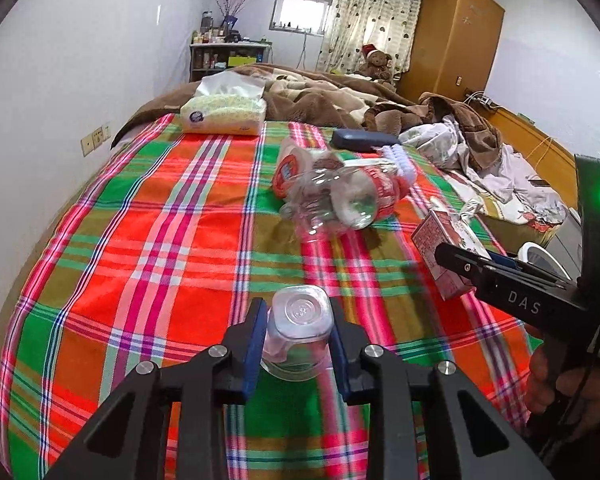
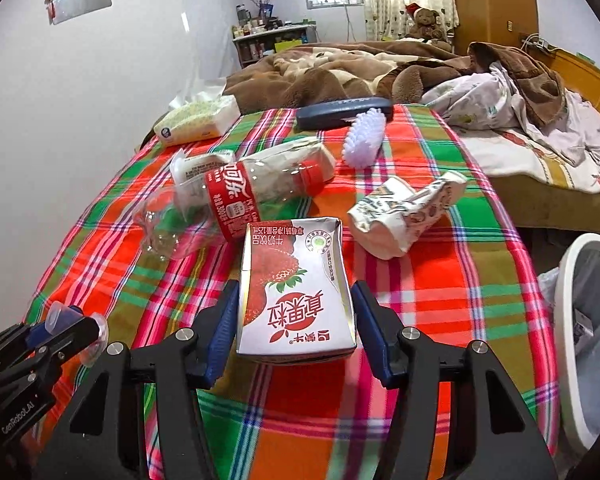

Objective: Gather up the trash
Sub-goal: 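Lift the cup and carton and carry them toward the white bin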

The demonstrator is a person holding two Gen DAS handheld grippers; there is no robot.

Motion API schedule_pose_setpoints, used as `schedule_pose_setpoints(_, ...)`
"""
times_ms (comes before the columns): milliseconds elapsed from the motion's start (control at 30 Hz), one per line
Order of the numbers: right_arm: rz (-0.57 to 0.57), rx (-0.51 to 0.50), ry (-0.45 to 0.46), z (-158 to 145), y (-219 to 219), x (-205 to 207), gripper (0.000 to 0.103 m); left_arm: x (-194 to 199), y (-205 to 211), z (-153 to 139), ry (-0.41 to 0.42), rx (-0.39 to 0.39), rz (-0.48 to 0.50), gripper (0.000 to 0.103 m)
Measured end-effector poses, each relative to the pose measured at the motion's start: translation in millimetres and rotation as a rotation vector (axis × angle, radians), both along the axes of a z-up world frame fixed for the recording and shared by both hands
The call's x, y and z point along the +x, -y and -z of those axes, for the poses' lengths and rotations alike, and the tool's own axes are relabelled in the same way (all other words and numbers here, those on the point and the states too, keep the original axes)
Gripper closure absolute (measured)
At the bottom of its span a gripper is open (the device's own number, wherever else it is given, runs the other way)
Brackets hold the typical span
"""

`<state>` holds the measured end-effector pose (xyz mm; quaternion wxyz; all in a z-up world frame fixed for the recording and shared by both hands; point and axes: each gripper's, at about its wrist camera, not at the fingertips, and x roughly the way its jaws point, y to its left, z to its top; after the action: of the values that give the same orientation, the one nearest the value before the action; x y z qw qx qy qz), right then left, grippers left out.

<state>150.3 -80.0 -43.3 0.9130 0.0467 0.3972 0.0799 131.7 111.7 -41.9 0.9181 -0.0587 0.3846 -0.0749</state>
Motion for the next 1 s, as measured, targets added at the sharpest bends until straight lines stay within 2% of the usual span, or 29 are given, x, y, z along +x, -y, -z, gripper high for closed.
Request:
schedule_pose_setpoints(633, 0.072, 0.023, 0.082, -27, 64, -32, 0.046, -6, 72, -34, 0.067, 0.009, 0.118, 0.073)
schedule_pose_setpoints(1000, 0.148, 0.017, 0.131, -41, 111, -51, 0.046, -7, 138, -51, 0.105, 0.014, 0.237, 0.073)
